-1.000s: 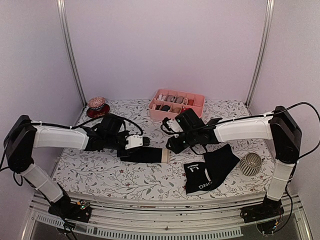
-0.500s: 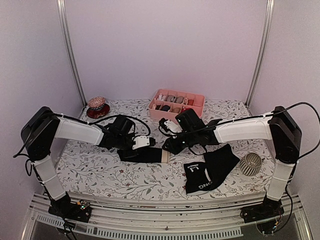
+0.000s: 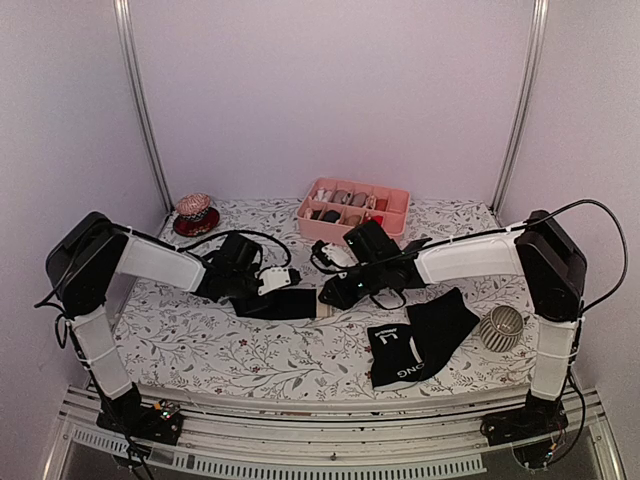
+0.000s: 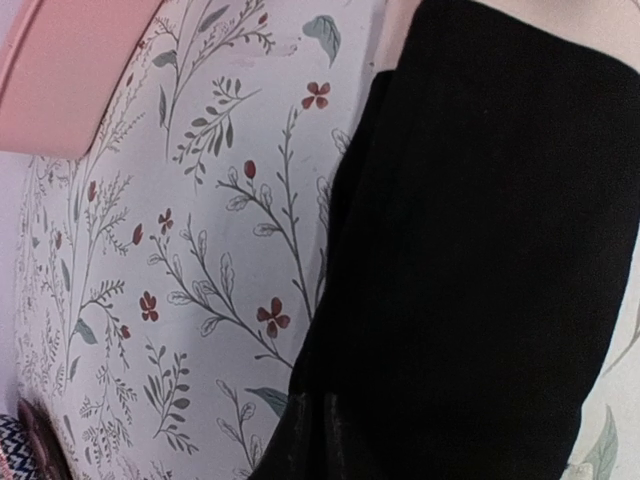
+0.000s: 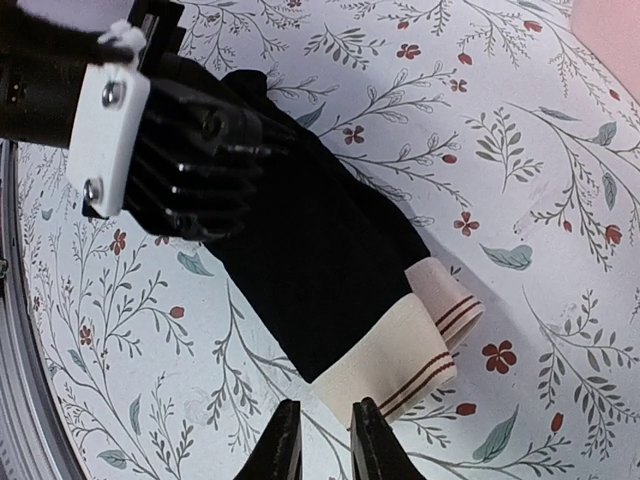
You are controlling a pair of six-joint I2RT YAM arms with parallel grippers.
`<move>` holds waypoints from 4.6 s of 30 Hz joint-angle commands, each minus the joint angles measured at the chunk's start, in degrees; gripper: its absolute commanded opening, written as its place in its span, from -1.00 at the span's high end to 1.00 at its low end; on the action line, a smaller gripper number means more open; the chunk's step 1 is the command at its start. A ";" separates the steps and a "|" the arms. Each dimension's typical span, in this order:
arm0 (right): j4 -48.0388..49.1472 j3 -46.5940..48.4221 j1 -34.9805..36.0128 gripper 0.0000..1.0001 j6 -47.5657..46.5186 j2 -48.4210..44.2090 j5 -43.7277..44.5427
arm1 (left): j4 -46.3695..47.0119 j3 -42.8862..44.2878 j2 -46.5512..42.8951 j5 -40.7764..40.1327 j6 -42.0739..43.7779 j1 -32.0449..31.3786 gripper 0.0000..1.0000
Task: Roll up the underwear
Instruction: Smooth out the underwear at the center of the board, then rotate the underwear at the center of the board.
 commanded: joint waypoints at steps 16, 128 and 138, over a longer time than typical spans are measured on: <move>1.52 12.08 -7.72 0.69 2.78 16.38 -11.58 | 3.02 -3.30 0.73 0.28 -1.21 1.86 0.82; 3.11 -21.19 -3.75 -0.98 -0.81 -20.18 15.11 | -18.26 -7.81 -8.38 6.47 -1.52 -1.03 -0.32; 3.19 -20.65 -3.78 -0.98 -3.33 -15.17 20.87 | -28.51 5.50 -4.55 19.27 -7.56 -12.50 -0.97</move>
